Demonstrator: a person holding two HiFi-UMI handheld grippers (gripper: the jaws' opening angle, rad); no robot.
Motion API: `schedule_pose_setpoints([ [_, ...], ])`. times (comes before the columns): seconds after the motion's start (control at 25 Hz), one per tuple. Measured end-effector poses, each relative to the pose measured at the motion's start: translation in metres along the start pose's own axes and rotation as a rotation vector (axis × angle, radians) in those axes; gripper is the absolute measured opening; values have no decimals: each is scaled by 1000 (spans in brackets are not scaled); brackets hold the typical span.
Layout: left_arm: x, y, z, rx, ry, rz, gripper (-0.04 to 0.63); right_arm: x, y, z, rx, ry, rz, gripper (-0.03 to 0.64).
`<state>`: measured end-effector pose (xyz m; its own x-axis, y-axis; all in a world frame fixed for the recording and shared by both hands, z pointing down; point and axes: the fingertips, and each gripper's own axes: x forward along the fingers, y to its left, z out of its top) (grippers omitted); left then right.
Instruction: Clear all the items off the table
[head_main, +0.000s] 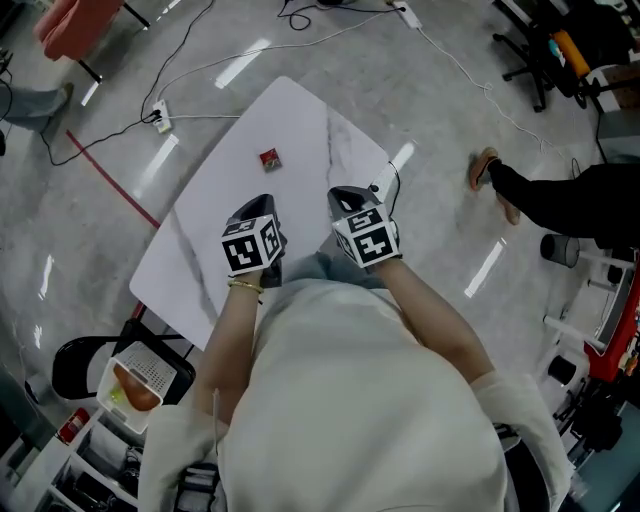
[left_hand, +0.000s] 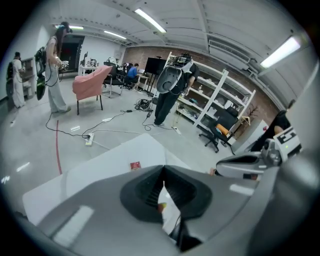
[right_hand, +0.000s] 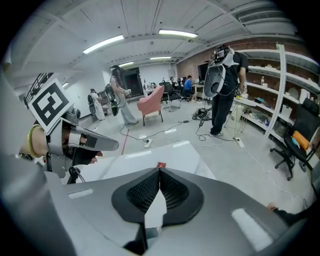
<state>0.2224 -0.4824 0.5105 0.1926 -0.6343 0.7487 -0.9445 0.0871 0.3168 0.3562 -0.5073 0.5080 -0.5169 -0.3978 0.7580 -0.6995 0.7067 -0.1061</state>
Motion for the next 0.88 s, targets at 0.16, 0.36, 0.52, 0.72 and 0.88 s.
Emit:
schedule_pose_setpoints([
  [0.16,-6,9,-4,-51,-8,36,9,10,12,5,-56,23,63,0],
  [0.36,-10,22,-10,-128,-26,75,9,31,24,14,-145,48,136,2],
  [0.52,-8,34,-15,-189,-35,117,9,50,27,23,-223,63,193,8],
  [0.72,7,47,-23,-288,-43,180,9,82,23,26,-311,105,272,26],
  [0.88,23,58,-27,-359,-56,228,9,112,22,32,-382,136,328,41],
])
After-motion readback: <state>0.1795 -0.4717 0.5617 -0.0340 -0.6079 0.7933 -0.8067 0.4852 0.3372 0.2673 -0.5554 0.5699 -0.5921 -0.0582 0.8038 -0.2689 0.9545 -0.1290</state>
